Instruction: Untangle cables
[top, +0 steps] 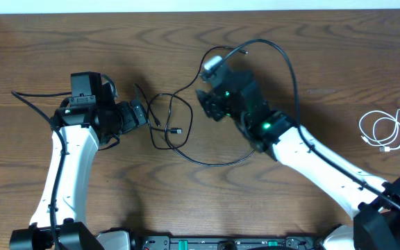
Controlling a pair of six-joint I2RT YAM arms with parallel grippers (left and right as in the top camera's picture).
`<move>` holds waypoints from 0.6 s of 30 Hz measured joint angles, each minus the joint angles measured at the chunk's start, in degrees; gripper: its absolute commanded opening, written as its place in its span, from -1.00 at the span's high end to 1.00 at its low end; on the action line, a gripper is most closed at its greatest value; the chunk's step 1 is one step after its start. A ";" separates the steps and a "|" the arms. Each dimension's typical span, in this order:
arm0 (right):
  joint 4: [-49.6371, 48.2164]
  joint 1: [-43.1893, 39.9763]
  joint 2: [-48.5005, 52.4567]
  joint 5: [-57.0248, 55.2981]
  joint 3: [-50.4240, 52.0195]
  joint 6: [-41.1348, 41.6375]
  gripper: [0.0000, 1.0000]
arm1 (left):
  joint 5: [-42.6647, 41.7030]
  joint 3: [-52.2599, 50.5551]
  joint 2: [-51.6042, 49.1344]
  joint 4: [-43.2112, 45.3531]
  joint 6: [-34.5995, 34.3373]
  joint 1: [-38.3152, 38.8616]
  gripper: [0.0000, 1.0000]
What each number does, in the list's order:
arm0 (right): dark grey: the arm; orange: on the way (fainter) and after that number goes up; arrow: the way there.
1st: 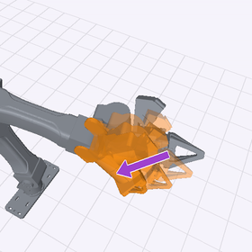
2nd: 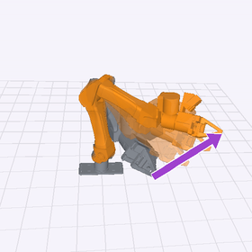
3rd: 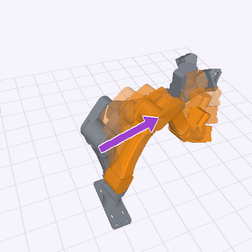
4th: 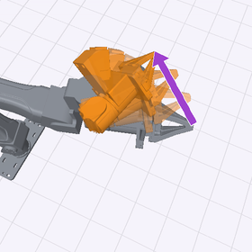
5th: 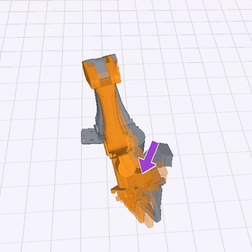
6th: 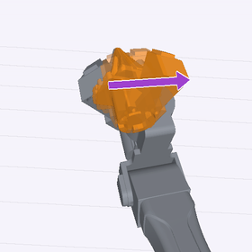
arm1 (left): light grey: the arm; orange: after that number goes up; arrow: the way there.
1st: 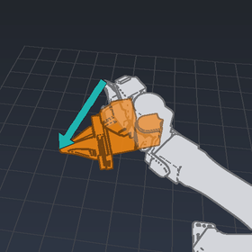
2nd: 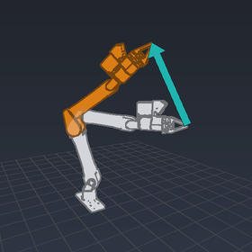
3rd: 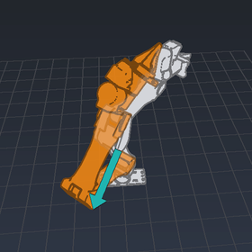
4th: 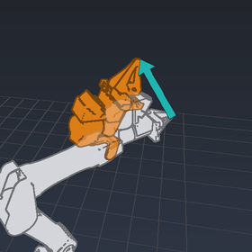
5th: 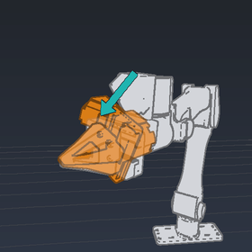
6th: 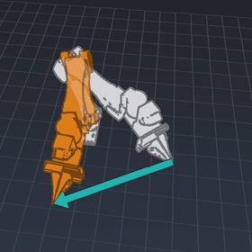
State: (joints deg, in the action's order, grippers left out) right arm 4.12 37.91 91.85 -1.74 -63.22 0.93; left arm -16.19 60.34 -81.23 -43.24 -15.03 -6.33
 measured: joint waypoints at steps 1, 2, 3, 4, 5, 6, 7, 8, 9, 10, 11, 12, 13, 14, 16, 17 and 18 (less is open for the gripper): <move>2.69 -0.83 0.00 0.44 0.00 0.50 -0.62 | 0.00 0.00 0.00 -0.04 0.00 0.00 -0.96; 5.81 -1.77 0.00 0.74 -0.02 1.09 -0.70 | 0.02 0.00 0.00 0.00 0.00 0.00 -0.96; 8.50 -2.47 0.00 0.96 -0.04 1.49 -0.76 | 0.00 0.00 0.00 -0.04 0.00 0.00 -0.96; 11.37 -3.13 0.00 1.16 -0.04 1.86 -0.79 | 0.00 0.00 0.00 -0.02 0.00 0.00 -0.96; 14.40 -3.96 0.00 1.40 -0.02 1.95 -0.83 | 0.02 0.00 0.00 0.00 0.00 0.00 -0.96; 16.81 -4.52 0.00 1.57 -0.02 2.21 -0.87 | 0.00 0.00 0.00 -0.02 0.00 0.00 -0.96; 19.28 -5.16 0.00 1.79 -0.02 2.38 -0.91 | 0.00 0.00 0.00 -0.04 0.00 0.00 -0.96; 21.64 -5.64 0.00 1.88 0.00 2.47 -0.95 | 0.00 0.00 0.00 0.00 0.00 0.00 -0.96; 23.82 -6.21 0.00 1.92 0.00 2.62 -0.99 | 0.00 0.00 0.00 -0.07 0.00 0.00 -0.96; 25.35 -6.56 0.00 1.90 0.00 2.67 -0.99 | 0.00 0.00 0.00 -0.02 0.00 0.00 -0.96; 26.88 -6.99 0.00 1.88 0.00 2.80 -0.99 | 0.02 0.00 0.00 -0.02 0.00 0.00 -0.96; 28.04 -7.30 0.00 1.88 0.00 2.80 -0.98 | 0.02 0.00 0.00 -0.02 0.00 0.00 -0.96; 29.18 -7.58 0.00 1.86 0.00 2.80 -0.99 | 0.02 0.00 0.00 -0.02 0.00 0.00 -0.96; 30.14 -7.74 0.00 1.86 0.00 2.80 -0.98 | 0.02 0.00 0.00 0.00 0.02 0.00 -0.96; 31.26 -7.80 0.00 1.53 0.00 2.80 -0.99 | 0.00 0.00 0.00 0.02 0.00 0.02 -0.96; 31.19 -7.80 0.00 1.22 0.00 2.80 -0.98 | 0.02 0.00 0.00 0.22 0.00 0.00 -0.96; 31.08 -7.78 0.00 0.28 0.00 2.80 -0.98 | 0.02 0.00 0.00 0.79 0.00 0.00 -0.96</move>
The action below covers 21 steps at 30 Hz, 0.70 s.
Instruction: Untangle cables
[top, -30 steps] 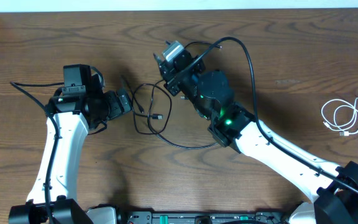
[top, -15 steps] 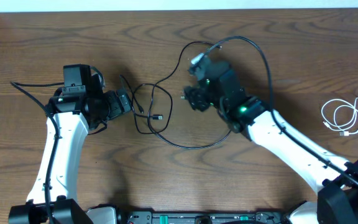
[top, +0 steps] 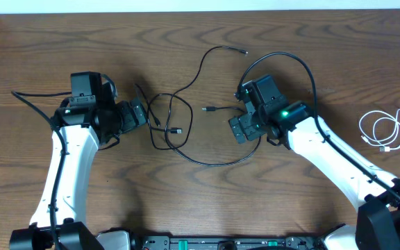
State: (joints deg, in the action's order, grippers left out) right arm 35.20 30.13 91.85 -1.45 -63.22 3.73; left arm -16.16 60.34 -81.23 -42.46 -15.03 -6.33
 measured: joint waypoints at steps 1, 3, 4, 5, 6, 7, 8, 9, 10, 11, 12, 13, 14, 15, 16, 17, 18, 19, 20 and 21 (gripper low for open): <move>-0.07 -0.02 0.00 -0.20 0.00 0.00 -0.99 | 0.00 0.00 0.00 0.72 0.00 0.02 -0.96; -0.35 -0.63 0.00 -1.40 0.00 0.00 -0.99 | 0.00 0.00 0.00 2.54 0.00 0.00 -0.96; -0.37 -1.03 0.00 -1.75 0.00 0.00 -0.98 | 0.00 0.00 0.00 2.82 0.00 0.00 -0.96; -0.35 -1.57 0.00 -2.16 0.00 0.00 -0.99 | 0.00 0.00 0.00 2.84 0.00 0.00 -0.96; -0.33 -2.14 0.00 -2.45 0.00 0.00 -0.98 | 0.00 0.00 0.00 2.84 0.00 0.02 -0.96; -0.33 -2.86 0.00 -2.73 0.00 0.00 -0.99 | 0.00 0.00 0.00 2.84 0.00 0.02 -0.96; -0.37 -3.48 0.00 -2.99 0.02 0.00 -0.99 | 0.00 0.00 0.00 2.84 0.00 0.02 -0.96; -0.39 -4.04 0.00 -3.17 0.04 0.00 -0.99 | 0.00 0.00 0.00 2.78 0.00 0.02 -0.95; -0.57 -4.68 0.00 -3.30 0.13 0.00 -0.99 | 0.02 0.00 0.00 2.64 0.02 0.00 -0.96; -0.85 -5.14 0.00 -3.34 0.26 0.00 -0.99 | 0.46 0.00 0.00 2.56 0.02 0.02 -0.96; -1.22 -5.68 0.00 -3.41 0.46 0.00 -0.98 | 1.22 0.00 0.00 2.49 0.02 0.04 -0.96; -1.66 -6.25 0.00 -3.48 0.79 0.00 -0.99 | 2.78 0.00 0.00 2.43 0.02 0.04 -0.96; -2.05 -6.93 0.00 -3.54 1.29 0.00 -0.98 | 4.57 0.00 0.00 2.32 0.02 0.04 -0.96; -2.51 -7.32 0.00 -3.54 1.73 0.00 -0.99 | 6.21 0.00 0.00 2.05 0.02 0.04 -0.96; -3.21 -7.87 0.00 -3.56 2.54 0.00 -0.99 | 8.11 0.00 0.00 1.75 0.04 0.04 -0.98; -3.93 -8.17 0.00 -3.56 3.17 0.00 -0.98 | 9.55 0.00 0.00 1.46 0.04 0.04 -0.93; -4.87 -8.46 0.00 -3.56 3.96 0.00 -0.99 | 10.91 0.00 0.00 1.31 0.02 0.04 -0.85; -6.34 -8.72 0.00 -3.58 4.96 0.00 -0.98 | 11.87 0.00 0.00 1.18 -0.13 0.04 -0.74; -7.82 -8.94 0.00 -3.58 5.90 0.00 -0.99 | 12.72 0.00 0.00 1.09 -0.09 0.04 -0.63; -9.44 -9.09 0.00 -3.58 6.97 0.00 -0.98 | 13.40 0.00 0.00 0.98 -0.17 0.04 -0.55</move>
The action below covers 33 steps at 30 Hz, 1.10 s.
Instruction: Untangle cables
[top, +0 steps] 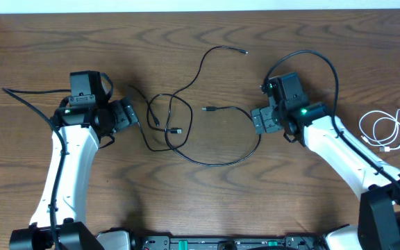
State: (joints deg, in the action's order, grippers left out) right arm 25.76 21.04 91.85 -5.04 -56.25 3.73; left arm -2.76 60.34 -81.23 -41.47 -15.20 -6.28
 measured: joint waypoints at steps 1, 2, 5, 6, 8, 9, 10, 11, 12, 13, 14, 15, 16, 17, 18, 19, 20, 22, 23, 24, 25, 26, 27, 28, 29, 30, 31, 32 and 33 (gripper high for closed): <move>-1.44 -0.13 0.00 0.00 0.87 0.00 -0.99 | 0.59 0.00 0.00 -0.11 0.04 0.00 -0.47; -2.95 -0.17 0.00 0.00 1.84 0.00 -0.98 | 1.09 0.00 0.00 -0.13 0.15 0.00 -0.44; -5.99 -0.20 0.00 -0.02 3.85 0.00 -0.98 | 1.97 0.00 0.00 0.02 0.33 0.00 -0.36; -6.58 -0.20 0.00 0.00 4.26 0.00 -0.98 | 2.14 0.00 0.00 0.15 0.35 0.00 -0.33; -6.93 -0.20 0.00 -0.04 4.70 0.00 -0.98 | 2.78 0.00 0.00 0.68 0.22 0.00 -0.22; -6.99 -0.20 0.00 -0.20 4.72 0.00 -0.99 | 3.17 0.00 0.00 0.90 0.22 0.00 -0.21; -7.08 -0.20 0.00 -0.42 4.72 0.00 -0.98 | 3.63 0.00 0.00 1.09 0.33 0.00 -0.21; -7.19 -0.20 0.00 -0.79 4.72 0.00 -0.99 | 4.22 0.00 0.00 1.27 0.37 0.00 -0.21; -7.21 -0.20 0.00 -1.07 4.72 0.00 -0.98 | 4.68 0.00 0.00 1.44 0.39 0.00 -0.21; -7.21 -0.20 0.00 -1.29 4.72 0.00 -0.99 | 5.01 0.00 0.00 1.66 0.39 0.00 -0.21; -7.21 -0.20 0.00 -1.46 4.72 0.00 -0.98 | 5.29 0.00 0.00 1.88 0.39 0.00 -0.21; -7.21 -0.20 0.00 -1.60 4.72 0.00 -0.98 | 5.66 0.00 0.00 1.97 0.39 0.00 -0.21; -7.21 -0.20 0.00 -1.73 4.72 0.00 -0.99 | 5.79 0.00 0.00 1.97 0.37 0.00 -0.21; -7.21 -0.20 0.00 -1.90 4.72 0.00 -0.99 | 5.92 0.00 0.00 1.97 0.35 0.00 -0.22; -7.21 -0.20 0.00 -1.99 4.72 0.00 -0.98 | 5.90 0.00 0.00 1.97 0.26 0.00 -0.21; -7.21 -0.20 0.00 -2.12 4.72 0.00 -0.99 | 5.88 0.00 0.00 1.97 0.17 0.00 -0.21; -7.21 -0.20 0.00 -2.14 4.72 0.00 -0.99 | 5.64 0.00 0.00 1.97 0.15 0.00 -0.21; -7.21 -0.20 0.00 -2.21 4.72 0.00 -0.98 | 4.61 0.00 0.00 1.88 -0.11 0.00 -0.21; -7.21 -0.20 0.00 -2.27 4.72 0.00 -0.99 | 4.11 0.00 -0.02 1.68 -0.52 0.00 -0.22; -7.21 -0.20 0.00 -2.29 4.72 0.00 -0.98 | 3.56 0.00 -0.07 1.22 -1.07 0.02 -0.22; -7.21 -0.20 0.00 -2.32 4.72 0.00 -0.99 | 3.08 0.00 -0.13 0.52 -1.66 0.02 -0.21; -7.21 -0.20 0.00 -2.32 4.72 0.00 -0.98 | 2.84 0.00 -0.44 -0.37 -2.27 0.02 -0.21; -7.23 -0.20 0.00 -2.32 4.72 0.00 -0.99 | 2.62 0.00 -0.81 -1.22 -2.91 0.00 -0.22; -7.21 -0.20 0.00 -2.32 4.72 0.00 -0.99 | 2.43 0.00 -1.46 -1.99 -3.61 0.00 -0.22; -7.21 -0.20 0.00 -2.32 4.72 0.00 -0.99 | 2.21 0.00 -2.36 -2.51 -4.55 0.00 -0.21; -7.21 -0.20 0.00 -2.32 4.72 0.00 -0.98 | 1.99 -0.02 -3.43 -3.06 -5.44 0.00 -0.21; -7.21 -0.20 0.00 -2.32 4.72 0.00 -0.99 | 1.79 -0.24 -4.57 -3.23 -6.05 0.00 -0.21; -7.21 -0.20 0.00 -2.32 4.72 0.00 -0.99 | 1.64 -0.68 -5.88 -3.23 -6.58 0.00 -0.21; -7.23 -0.20 0.00 -2.32 4.72 0.00 -0.98 | 1.55 -1.11 -7.19 -3.34 -7.08 0.00 -0.22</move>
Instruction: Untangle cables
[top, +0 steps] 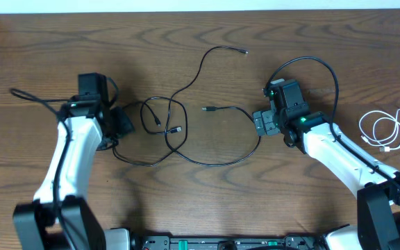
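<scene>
Black cables (164, 123) lie tangled in loops at the table's middle. One free end (245, 51) reaches toward the back, and another plug end (207, 109) lies right of the loops. A long strand (217, 163) arcs from the tangle round to my right gripper (259, 125), which appears shut on it. At the tangle's left side my left gripper (122, 126) seems shut on a strand that trails below it toward the front left. The overhead view does not show either pair of fingertips clearly.
A coiled white cable (384, 130) lies apart at the far right. The arms' own black leads loop over the left wrist (30, 97) and the right wrist (325, 69). The table's back edge (200, 10) runs along the top.
My left gripper has moved left and slightly forward. A strand of the tangle has come with it and now reaches out to the front left. The right gripper and its strand have barely changed.
My right gripper was first over the tangle's right side, near the back. It then stood further right each time, with one strand and its plug end drawn out of the loops. The left gripper stayed at the tangle's left edge, and now stands further left with a strand.
</scene>
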Controlling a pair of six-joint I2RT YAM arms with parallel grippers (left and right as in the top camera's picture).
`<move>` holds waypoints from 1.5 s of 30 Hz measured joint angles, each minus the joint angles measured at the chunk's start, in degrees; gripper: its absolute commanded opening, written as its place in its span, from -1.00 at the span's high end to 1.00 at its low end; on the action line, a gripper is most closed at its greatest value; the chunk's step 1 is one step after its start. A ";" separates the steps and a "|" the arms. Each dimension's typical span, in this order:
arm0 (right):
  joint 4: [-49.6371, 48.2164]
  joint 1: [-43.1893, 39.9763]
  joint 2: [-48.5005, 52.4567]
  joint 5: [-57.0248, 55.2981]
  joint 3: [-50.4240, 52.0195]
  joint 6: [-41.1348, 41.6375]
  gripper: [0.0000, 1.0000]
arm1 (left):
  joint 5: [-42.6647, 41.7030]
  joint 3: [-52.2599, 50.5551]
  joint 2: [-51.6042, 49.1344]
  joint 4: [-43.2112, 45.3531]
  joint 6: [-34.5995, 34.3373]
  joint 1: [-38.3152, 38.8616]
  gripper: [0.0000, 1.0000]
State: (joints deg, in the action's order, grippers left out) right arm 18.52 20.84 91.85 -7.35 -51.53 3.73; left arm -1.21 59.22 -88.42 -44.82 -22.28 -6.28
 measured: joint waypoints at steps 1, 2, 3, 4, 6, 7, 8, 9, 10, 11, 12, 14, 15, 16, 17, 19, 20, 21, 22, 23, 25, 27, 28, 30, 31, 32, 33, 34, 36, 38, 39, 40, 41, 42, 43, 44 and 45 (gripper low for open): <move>0.02 0.00 0.00 0.00 0.00 0.00 -0.98 | -0.09 -0.57 -1.51 -0.04 -0.28 0.00 -0.22; 0.00 0.00 0.00 0.00 0.00 0.00 -0.99 | -0.13 -0.98 -2.91 -0.24 -0.50 0.00 -0.21; 0.02 0.00 0.00 0.00 0.00 0.00 -0.98 | -0.17 -1.36 -4.20 -0.37 -0.66 0.00 -0.21; 0.00 0.00 0.00 0.00 0.00 0.00 -0.99 | -0.22 -1.62 -5.49 -0.57 -0.79 0.00 -0.22; 0.00 0.00 0.00 0.00 0.00 0.00 -0.98 | -0.20 -1.75 -7.82 -1.22 -1.11 0.00 -0.22; 0.00 0.00 0.00 0.00 0.00 0.00 -0.98 | -0.20 -1.75 -8.81 -1.42 -1.36 0.00 -0.22; 0.00 0.00 0.00 0.00 0.00 0.00 -0.99 | -0.20 -1.77 -9.60 -1.64 -1.55 0.00 -0.22; 0.02 0.00 0.00 0.00 0.00 0.00 -0.99 | -0.17 -1.77 -10.34 -2.12 -1.77 0.00 -0.22; 0.00 0.00 0.00 0.00 0.00 0.00 -0.99 | -0.20 -1.77 -10.84 -2.67 -1.97 0.00 -0.22; -0.02 0.00 0.00 0.00 0.00 0.00 -0.98 | -0.20 -1.77 -11.26 -3.23 -2.36 0.00 -0.22; -0.11 0.00 0.00 0.00 0.00 0.00 -0.99 | -0.20 -1.77 -11.41 -3.48 -2.80 0.00 -0.22; -0.39 0.00 0.00 0.00 0.00 0.00 -0.99 | -0.20 -1.77 -11.56 -4.35 -4.37 0.00 -0.22; -0.46 0.00 0.00 0.00 0.00 0.00 -0.98 | -0.17 -1.77 -11.56 -4.87 -5.62 0.00 -0.22; -0.48 0.00 0.00 0.00 0.00 0.04 -0.99 | -0.20 -1.77 -11.56 -5.38 -6.78 0.00 -0.22; -0.52 0.00 0.00 0.00 0.00 0.20 -0.98 | -0.22 -1.79 -11.56 -5.77 -8.22 0.00 -0.22; -0.59 0.00 0.00 0.00 0.00 0.35 -0.98 | -0.20 -2.10 -11.56 -5.60 -10.97 0.00 -0.22; -0.61 0.00 0.00 0.00 0.00 0.42 -0.99 | -0.22 -2.51 -11.56 -5.09 -12.50 0.00 -0.22; -0.59 0.00 0.00 0.00 0.00 0.44 -0.98 | -0.22 -3.19 -11.56 -4.33 -14.05 0.00 -0.22; -0.61 0.00 0.00 0.00 0.00 0.44 -0.99 | -0.26 -4.28 -11.56 -3.10 -15.85 0.00 -0.22; -0.63 0.00 0.00 0.00 0.00 0.44 -0.99 | -0.59 -4.87 -11.50 -2.36 -17.16 0.00 -0.22; -0.61 0.00 0.00 0.00 0.00 0.46 -0.99 | -0.98 -6.64 -10.12 -0.07 -19.76 0.00 -0.16; -0.63 0.00 0.00 0.00 0.00 0.46 -0.98 | -1.51 -8.09 -8.98 2.40 -21.53 0.00 -0.08; -0.61 0.00 0.00 0.00 0.00 0.46 -0.99 | -1.75 -8.61 -8.59 3.54 -22.10 0.00 0.03; -0.63 0.00 0.00 0.00 0.00 0.46 -0.99 | -2.62 -9.20 -8.22 5.20 -23.41 0.02 0.25; -0.61 0.00 0.00 0.00 0.00 0.46 -0.98 | -3.04 -9.29 -8.17 5.75 -23.74 0.04 0.31; -0.61 0.00 0.00 0.00 0.00 0.46 -0.99 | -3.28 -9.31 -8.20 6.03 -24.09 0.07 0.32; -0.61 0.00 0.00 0.00 0.00 0.46 -0.98 | -3.45 -9.31 -8.20 6.25 -24.20 0.09 0.32; -0.61 0.00 0.00 0.00 0.00 0.46 -0.99 | -3.56 -9.31 -8.20 6.29 -24.30 0.07 0.33; -0.61 0.00 0.00 0.00 0.00 0.48 -0.98 | -3.65 -9.31 -8.20 6.29 -24.46 0.09 0.36; -0.61 0.00 0.00 0.00 0.00 0.48 -0.99 | -3.69 -9.31 -8.20 6.29 -24.50 0.07 0.38; -0.63 0.00 0.00 0.00 0.00 0.48 -0.99 | -3.69 -9.31 -8.20 6.16 -24.50 0.07 0.39; -0.63 0.00 0.00 -0.02 0.00 0.48 -0.99 | -3.69 -9.31 -8.20 6.08 -24.50 0.07 0.44; -0.61 0.00 0.00 0.00 0.00 0.48 -0.99 | -3.76 -9.31 -8.20 6.03 -24.68 0.07 0.50; -0.61 0.00 0.00 -0.02 0.00 0.48 -0.99 | -3.82 -9.31 -8.22 6.01 -24.85 0.07 0.58; -0.61 0.00 0.00 -0.02 0.00 0.48 -0.98 | -3.85 -9.31 -8.22 6.01 -25.03 0.07 0.71; -0.61 0.00 0.00 0.00 0.00 0.50 -0.99 | -3.82 -9.31 -8.22 5.99 -25.16 0.07 0.85; -0.61 0.00 0.00 0.00 0.00 0.52 -0.99 | -3.85 -9.31 -8.22 5.90 -25.53 0.07 0.85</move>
State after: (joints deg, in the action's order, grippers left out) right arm 17.91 20.84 91.85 -7.35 -51.53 4.25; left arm -5.06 49.91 -96.64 -38.92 -47.81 -6.22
